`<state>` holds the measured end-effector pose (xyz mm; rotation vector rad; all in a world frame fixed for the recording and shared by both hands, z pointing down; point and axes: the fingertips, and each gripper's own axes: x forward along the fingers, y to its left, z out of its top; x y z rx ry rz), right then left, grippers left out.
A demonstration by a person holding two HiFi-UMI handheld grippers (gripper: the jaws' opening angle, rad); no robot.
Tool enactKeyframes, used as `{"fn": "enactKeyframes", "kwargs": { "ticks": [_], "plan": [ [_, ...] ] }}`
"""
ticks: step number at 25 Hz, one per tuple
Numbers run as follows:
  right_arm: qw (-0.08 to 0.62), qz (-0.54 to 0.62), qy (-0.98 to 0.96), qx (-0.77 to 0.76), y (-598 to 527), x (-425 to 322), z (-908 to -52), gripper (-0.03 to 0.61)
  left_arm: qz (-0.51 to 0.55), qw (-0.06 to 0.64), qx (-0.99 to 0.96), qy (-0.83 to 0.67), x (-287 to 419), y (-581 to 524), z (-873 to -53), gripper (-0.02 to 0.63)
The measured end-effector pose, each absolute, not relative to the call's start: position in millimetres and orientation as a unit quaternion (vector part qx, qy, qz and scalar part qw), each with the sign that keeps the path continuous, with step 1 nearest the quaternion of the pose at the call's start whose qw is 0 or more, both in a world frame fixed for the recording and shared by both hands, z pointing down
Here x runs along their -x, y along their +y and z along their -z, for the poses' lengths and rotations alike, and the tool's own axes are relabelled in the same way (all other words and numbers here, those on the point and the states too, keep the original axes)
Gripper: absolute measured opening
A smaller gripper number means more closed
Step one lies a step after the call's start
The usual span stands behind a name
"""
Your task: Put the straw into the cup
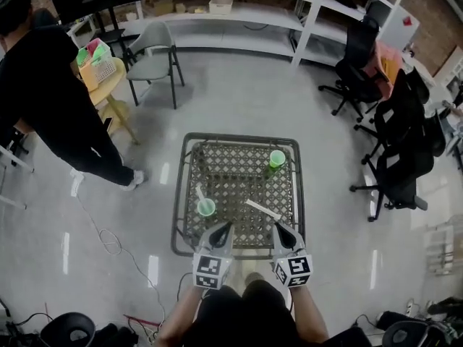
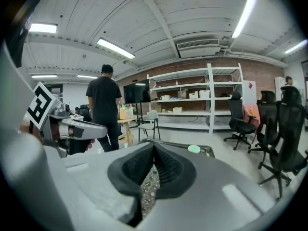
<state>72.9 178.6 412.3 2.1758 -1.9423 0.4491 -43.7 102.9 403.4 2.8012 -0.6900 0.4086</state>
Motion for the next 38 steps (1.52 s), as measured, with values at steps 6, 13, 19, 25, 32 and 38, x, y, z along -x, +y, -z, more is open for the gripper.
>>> {"fn": "enactKeyframes", "kwargs": {
  "ticks": [6, 13, 19, 25, 32, 38],
  "plan": [
    [0.097, -0.175, -0.655, -0.728, 160.1, -111.6, -433.4, 0.005, -0.163, 0.127, -0.951, -0.232, 3.4, 88.4, -428.5, 0.006],
    [0.108, -0.208, -0.680, -0.695, 119.1, -150.6, -465.8, 0.005, -0.190, 0.156, -0.933, -0.263, -29.6, 56.1, -460.9, 0.006],
    [0.124, -0.235, -0.700, -0.663, 72.7, -159.6, -504.2, 0.005, -0.207, 0.184, -0.919, -0.281, -47.6, 19.9, -497.3, 0.006],
    [0.139, -0.271, -0.709, -0.636, 50.8, -163.4, -554.5, 0.005, -0.228, 0.206, -0.907, -0.289, -58.0, 3.0, -539.8, 0.006],
    [0.163, -0.294, -0.720, -0.607, 47.3, -160.8, -596.2, 0.005, -0.245, 0.231, -0.890, -0.307, -52.0, -2.2, -579.4, 0.006],
    [0.174, -0.304, -0.726, -0.592, 45.4, -162.0, -621.6, 0.005, -0.253, 0.249, -0.882, -0.308, -54.0, 5.6, -606.2, 0.006]
  ]
}}
